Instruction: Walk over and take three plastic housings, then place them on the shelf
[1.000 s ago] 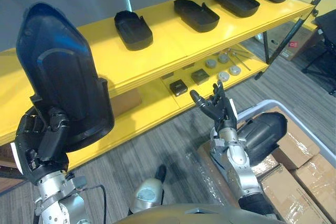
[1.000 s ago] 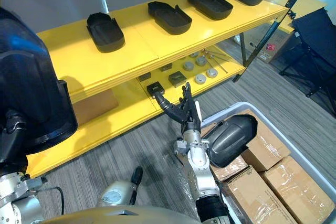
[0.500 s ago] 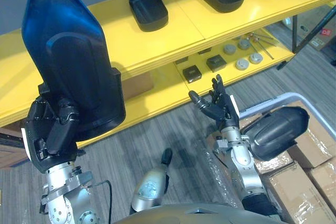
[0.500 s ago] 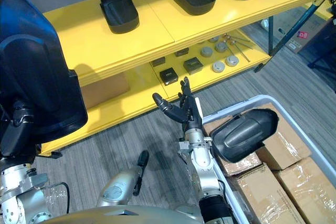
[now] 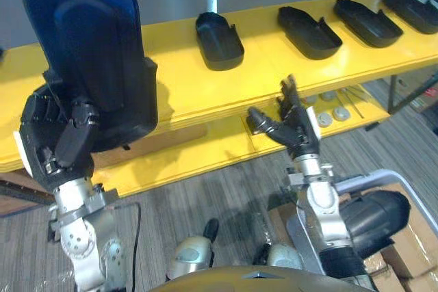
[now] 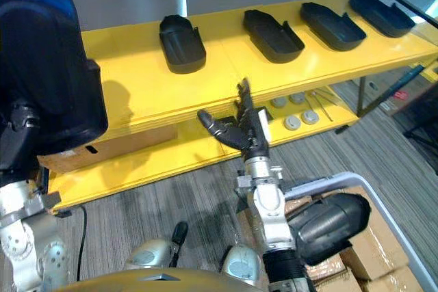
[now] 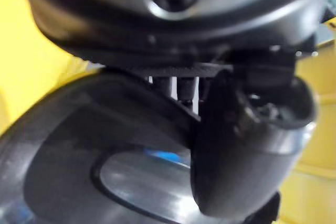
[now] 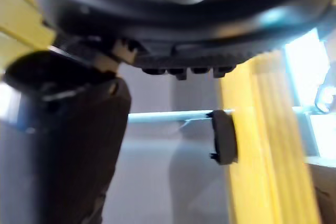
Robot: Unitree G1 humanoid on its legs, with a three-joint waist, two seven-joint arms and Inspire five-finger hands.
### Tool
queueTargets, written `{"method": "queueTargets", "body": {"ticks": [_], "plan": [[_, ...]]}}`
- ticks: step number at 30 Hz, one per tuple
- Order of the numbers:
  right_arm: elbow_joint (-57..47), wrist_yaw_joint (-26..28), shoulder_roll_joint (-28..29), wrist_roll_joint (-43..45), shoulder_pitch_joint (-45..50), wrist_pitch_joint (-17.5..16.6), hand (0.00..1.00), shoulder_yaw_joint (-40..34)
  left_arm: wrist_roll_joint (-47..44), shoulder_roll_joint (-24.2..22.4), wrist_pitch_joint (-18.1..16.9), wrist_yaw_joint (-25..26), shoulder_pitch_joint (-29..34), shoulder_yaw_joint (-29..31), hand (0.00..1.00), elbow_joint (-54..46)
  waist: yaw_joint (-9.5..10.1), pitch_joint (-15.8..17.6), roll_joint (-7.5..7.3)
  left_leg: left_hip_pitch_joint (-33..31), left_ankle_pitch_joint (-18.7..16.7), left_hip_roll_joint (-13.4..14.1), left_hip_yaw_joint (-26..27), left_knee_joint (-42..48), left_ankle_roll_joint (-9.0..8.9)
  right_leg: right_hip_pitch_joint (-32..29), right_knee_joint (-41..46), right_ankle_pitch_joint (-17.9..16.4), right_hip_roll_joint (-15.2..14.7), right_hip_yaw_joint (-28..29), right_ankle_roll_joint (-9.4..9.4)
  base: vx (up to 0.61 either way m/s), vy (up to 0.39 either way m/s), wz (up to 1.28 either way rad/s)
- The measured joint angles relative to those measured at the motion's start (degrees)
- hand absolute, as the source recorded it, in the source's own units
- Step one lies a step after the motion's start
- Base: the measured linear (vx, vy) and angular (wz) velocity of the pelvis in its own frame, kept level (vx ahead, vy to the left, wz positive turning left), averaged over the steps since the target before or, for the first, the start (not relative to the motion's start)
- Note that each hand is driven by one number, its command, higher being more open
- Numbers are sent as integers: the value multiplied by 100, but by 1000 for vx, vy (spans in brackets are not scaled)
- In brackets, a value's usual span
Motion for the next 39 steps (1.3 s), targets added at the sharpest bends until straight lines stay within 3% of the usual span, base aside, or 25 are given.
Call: {"method": "queueTargets", "body": {"ticks": [1, 2, 4, 7, 10, 11, 12, 15, 16, 20, 22, 24, 26, 30, 31, 32, 35, 39], "plan": [[-176, -37, -9, 29, -8, -88, 100, -64, 36, 21, 0, 1, 8, 10, 0, -2, 10, -42, -104, 2, -23, -97, 56, 0, -38, 77, -276, -23, -38, 32, -18, 91, -264, 102], [-387, -55, -64, 75, -44, -254, 100, -186, 70, -9, 7, -9, 28, 0, 0, 32, 2, -56, -102, 31, -39, -114, 175, -3, -77, 210, -373, 249, -95, -46, 66, 159, -239, 101], [-576, -70, -141, 311, -346, -532, 100, -301, 62, -26, 8, -82, 325, 94, 0, 14, 94, -258, 20, 49, -24, 139, 470, -20, -306, 462, -659, 711, -29, -387, -31, 188, -204, 76], [-558, -55, -135, 453, -734, -540, 100, -106, 34, -59, 13, -69, 609, 161, 0, -4, 364, -426, 180, 49, -61, 345, 459, -99, -420, 709, -1056, 866, 219, -576, -140, 213, -145, 22], [-397, -13, -109, 629, -849, -459, 100, 72, 43, -109, 13, -118, 798, 99, 0, -102, 393, -442, 204, 33, -98, 408, 638, -63, -436, 879, -1129, 866, 238, -776, -141, 132, -63, 37], [-318, 31, -85, 686, -836, -441, 100, 84, 38, -110, 13, -122, 809, 51, 0, -118, 373, -440, 201, -10, -175, 413, 863, 44, -326, 954, -1151, 866, 212, -881, -141, 111, 1, 56], [-199, 48, -52, 681, -783, -433, 100, 70, 38, -108, 14, -124, 820, -39, 0, -125, 351, -441, 196, -124, -381, 552, 1527, 318, -125, 1056, -1156, 865, 156, -1041, -142, 84, 9, 51], [-173, 67, -31, 665, -388, -426, 100, -82, 39, -109, 20, -155, 823, -398, 0, -125, 153, -502, 180, -179, -459, 919, 2974, 524, -98, 1307, -1139, 863, -68, -1461, -139, 101, 111, 92], [-173, 82, -31, 668, -340, -425, 100, -128, 40, -110, 22, -165, 816, -468, 0, -125, 100, -511, 159, -206, -412, 909, 3163, 540, -100, 1328, -1133, 864, -161, -1472, -138, 115, 261, 75], [-173, 210, -24, 700, -379, -424, 100, -196, 4, -121, 172, -153, 822, -498, 0, -110, 24, -505, 91, -544, -363, 531, 3055, 1112, -199, 1348, -1186, 908, -552, -1544, -8, 30, 233, 36], [-168, 211, -15, 667, -458, -424, 100, -165, -128, -134, 171, -158, 838, -496, 0, -105, 50, -499, 102, -584, -364, 380, 3019, 1150, -199, 1350, -1229, 925, -705, -1514, 158, -64, 164, 9], [-146, 88, -17, 667, -550, -451, 100, -129, -136, -152, 160, -156, 839, -516, 0, -104, 29, -494, 129, -446, -434, 170, 2889, 867, -234, 1329, -1214, 812, -877, -1413, 483, -135, 148, 2], [12, -16, 81, 671, -554, -561, 100, -134, -130, -151, 160, -180, 847, -569, 0, -101, 29, -495, 131, -244, -417, 77, 3044, 551, -231, 1352, -1260, 803, -963, -1337, 529, -145, 115, -14], [38, -405, 303, 643, -564, -821, 100, -159, -102, -121, 192, -332, 764, -737, 0, -127, -113, -524, 100, 25, -333, -255, 3212, 88, -159, 1321, -1048, 808, -1330, -1368, 459, -52, 144, -3], [54, -725, 353, 444, -540, -829, 100, -205, -63, -49, 340, -370, 629, -891, 0, -127, -171, -517, 89, 43, -338, -335, 3233, 72, -136, 1180, -690, 790, -1467, -1356, 106, -17, 156, 7], [55, -800, 359, 425, -513, -828, 100, -214, -73, -6, 394, -418, 586, -940, 0, -127, -171, -516, 88, 47, -341, -343, 3255, 63, -111, 1086, -527, 813, -1498, -1301, -11, -20, 124, -6], [35, -792, 425, 350, -257, -820, 100, -180, -111, 291, 563, -769, 492, -990, 0, -126, -202, -491, 38, 158, -339, -275, 3361, -66, -90, 840, -230, 829, -1296, -1067, 32, -27, 37, -19], [-324, -718, 427, 230, 4, -728, 100, -271, -135, 596, 641, -860, 443, -1064, 0, -128, -379, -485, 48, 95, -337, -94, 3376, -123, -92, 736, -774, 836, -576, -785, 49, -27, -53, -14]]}}
